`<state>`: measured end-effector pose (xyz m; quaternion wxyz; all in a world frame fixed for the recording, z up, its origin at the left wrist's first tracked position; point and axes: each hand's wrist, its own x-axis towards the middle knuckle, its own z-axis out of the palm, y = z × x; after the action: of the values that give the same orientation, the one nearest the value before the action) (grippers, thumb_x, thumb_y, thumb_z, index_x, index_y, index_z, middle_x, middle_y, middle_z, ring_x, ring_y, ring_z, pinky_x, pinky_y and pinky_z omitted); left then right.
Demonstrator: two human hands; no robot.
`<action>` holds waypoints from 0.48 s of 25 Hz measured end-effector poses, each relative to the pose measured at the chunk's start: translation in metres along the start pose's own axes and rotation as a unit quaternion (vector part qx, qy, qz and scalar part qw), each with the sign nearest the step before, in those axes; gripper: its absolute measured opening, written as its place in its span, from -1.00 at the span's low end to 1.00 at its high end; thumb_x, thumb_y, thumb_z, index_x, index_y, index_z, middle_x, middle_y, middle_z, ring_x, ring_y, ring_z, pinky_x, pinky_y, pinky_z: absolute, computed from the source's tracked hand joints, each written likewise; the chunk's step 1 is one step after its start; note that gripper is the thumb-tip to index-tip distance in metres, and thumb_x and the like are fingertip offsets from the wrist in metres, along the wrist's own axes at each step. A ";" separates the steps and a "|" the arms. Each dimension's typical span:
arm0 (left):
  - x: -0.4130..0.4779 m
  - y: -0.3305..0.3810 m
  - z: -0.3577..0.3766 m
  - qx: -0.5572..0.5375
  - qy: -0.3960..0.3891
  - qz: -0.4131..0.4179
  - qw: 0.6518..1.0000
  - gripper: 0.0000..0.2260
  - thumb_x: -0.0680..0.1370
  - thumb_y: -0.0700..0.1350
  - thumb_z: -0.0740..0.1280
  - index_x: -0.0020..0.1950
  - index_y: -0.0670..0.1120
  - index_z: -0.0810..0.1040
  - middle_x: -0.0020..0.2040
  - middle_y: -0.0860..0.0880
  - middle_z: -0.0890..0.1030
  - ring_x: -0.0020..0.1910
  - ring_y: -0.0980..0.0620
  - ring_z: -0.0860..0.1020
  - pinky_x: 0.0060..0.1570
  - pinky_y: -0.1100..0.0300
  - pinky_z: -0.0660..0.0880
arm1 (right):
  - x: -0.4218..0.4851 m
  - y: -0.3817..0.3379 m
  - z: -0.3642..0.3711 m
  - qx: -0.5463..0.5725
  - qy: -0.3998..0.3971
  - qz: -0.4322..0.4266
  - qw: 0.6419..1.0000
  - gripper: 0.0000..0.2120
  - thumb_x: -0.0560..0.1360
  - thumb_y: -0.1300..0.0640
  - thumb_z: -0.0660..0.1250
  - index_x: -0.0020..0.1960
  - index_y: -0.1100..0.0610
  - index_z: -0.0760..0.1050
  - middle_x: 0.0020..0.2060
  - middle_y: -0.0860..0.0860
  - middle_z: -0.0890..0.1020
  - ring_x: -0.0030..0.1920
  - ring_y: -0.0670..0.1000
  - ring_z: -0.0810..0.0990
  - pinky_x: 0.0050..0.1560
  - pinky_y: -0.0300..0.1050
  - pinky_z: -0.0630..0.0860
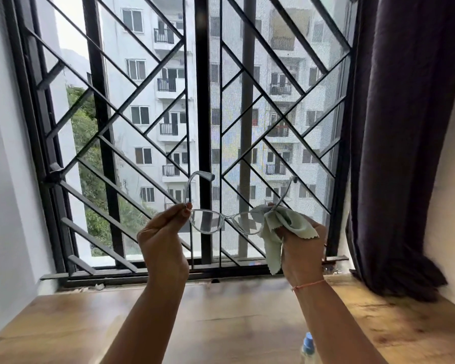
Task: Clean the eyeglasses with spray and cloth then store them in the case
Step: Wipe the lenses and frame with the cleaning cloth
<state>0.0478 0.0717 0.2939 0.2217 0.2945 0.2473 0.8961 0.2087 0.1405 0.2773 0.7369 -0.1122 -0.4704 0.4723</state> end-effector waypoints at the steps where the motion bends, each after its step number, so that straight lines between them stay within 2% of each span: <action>1: 0.001 -0.001 -0.001 0.005 -0.001 0.006 1.000 -0.67 0.31 -0.49 0.30 -0.43 -0.09 0.66 -0.44 0.03 0.65 -0.37 0.17 0.61 -0.24 0.41 0.51 | 0.001 0.001 0.000 0.001 -0.005 0.007 1.000 -0.67 0.26 0.58 0.35 -0.34 0.17 0.66 -0.41 -0.01 0.67 -0.35 -0.06 0.60 -0.34 -0.19 0.56; 5: 0.004 -0.001 -0.003 0.047 -0.005 0.045 0.998 -0.68 0.28 -0.48 0.35 -0.39 -0.06 0.68 -0.42 0.03 0.66 -0.35 0.14 0.62 -0.24 0.38 0.52 | 0.004 0.003 -0.001 0.000 -0.005 0.026 1.000 -0.72 0.24 0.61 0.35 -0.28 0.27 0.62 -0.40 0.03 0.67 -0.34 -0.05 0.61 -0.37 -0.23 0.53; 7: 0.005 0.000 -0.003 0.052 -0.008 0.063 0.997 -0.76 0.22 -0.41 0.39 -0.37 -0.06 0.68 -0.41 0.02 0.65 -0.33 0.11 0.62 -0.21 0.35 0.53 | 0.006 0.003 -0.001 0.000 -0.011 0.021 1.000 -0.70 0.26 0.64 0.31 -0.26 0.30 0.61 -0.41 0.02 0.67 -0.34 -0.07 0.61 -0.36 -0.25 0.53; 10: 0.007 -0.001 -0.004 0.064 -0.005 0.081 0.995 -0.83 0.14 -0.27 0.43 -0.34 -0.05 0.69 -0.33 -0.08 0.64 -0.21 -0.05 0.59 -0.15 0.29 0.54 | 0.008 0.002 -0.002 -0.009 -0.013 0.007 1.000 -0.60 0.27 0.66 0.29 -0.32 0.19 0.65 -0.41 -0.01 0.67 -0.34 -0.08 0.61 -0.35 -0.27 0.53; 12: 0.008 -0.002 -0.005 0.076 0.000 0.088 0.993 -0.82 0.15 -0.27 0.44 -0.32 -0.05 0.69 -0.25 -0.16 0.60 -0.12 -0.14 0.56 -0.12 0.29 0.53 | 0.010 0.001 -0.002 -0.023 -0.012 -0.005 1.000 -0.62 0.26 0.65 0.31 -0.31 0.19 0.66 -0.42 -0.02 0.66 -0.35 -0.10 0.60 -0.36 -0.28 0.51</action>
<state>0.0396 0.0761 0.2928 0.1191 0.3313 0.2878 0.8906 0.2109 0.1492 0.2814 0.7311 -0.1208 -0.4902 0.4589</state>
